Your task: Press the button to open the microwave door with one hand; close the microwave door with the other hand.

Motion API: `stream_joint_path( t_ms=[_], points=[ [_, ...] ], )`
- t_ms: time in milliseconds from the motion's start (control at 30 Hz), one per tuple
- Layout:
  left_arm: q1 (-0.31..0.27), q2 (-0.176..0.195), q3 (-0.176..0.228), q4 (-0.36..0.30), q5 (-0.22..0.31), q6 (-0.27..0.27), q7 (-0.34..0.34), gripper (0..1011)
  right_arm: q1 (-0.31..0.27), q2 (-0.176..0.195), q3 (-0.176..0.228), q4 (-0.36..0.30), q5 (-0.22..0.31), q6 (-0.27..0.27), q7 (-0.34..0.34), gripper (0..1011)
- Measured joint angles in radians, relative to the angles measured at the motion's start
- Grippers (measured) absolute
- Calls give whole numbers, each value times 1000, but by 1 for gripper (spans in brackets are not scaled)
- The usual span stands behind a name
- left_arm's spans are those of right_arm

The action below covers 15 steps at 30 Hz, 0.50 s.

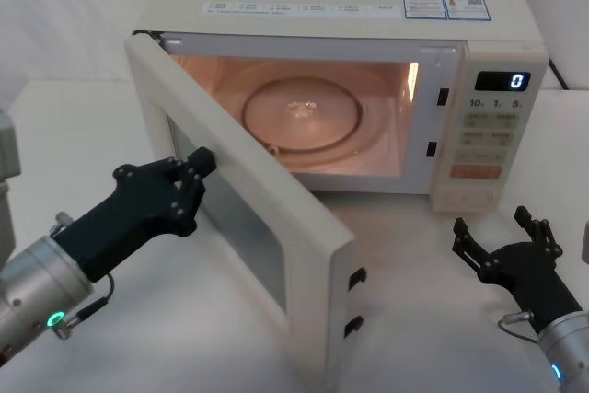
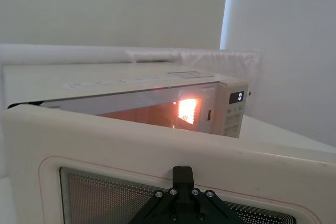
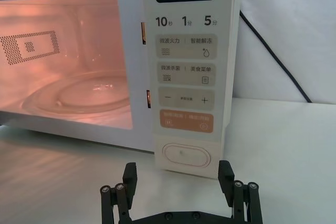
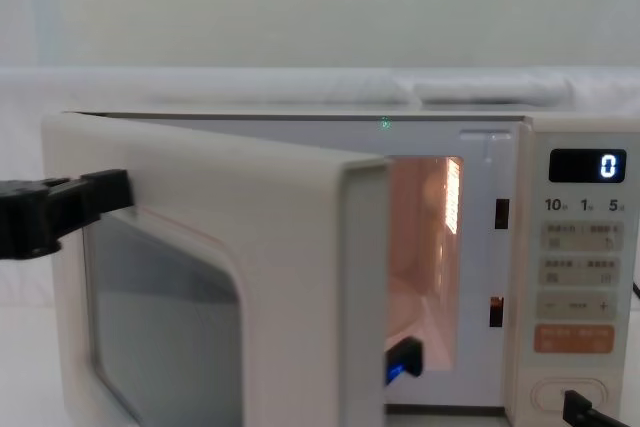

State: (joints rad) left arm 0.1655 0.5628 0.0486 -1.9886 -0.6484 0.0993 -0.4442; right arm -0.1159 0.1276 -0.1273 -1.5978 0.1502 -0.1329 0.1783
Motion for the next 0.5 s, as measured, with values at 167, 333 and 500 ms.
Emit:
stream_joint_path(
  t_ms=[167,333,500],
  points=[
    [-45,4,39,16,22,3,25,0,0,0,0,0,0,0,0,1002],
    [-89,3,75,42,43,1,46,0,0,0,0,0,0,0,0,1002],
    [-146,3,128,80,80,-5,66,0,0,0,0,0,0,0,0,1002]
  ],
)
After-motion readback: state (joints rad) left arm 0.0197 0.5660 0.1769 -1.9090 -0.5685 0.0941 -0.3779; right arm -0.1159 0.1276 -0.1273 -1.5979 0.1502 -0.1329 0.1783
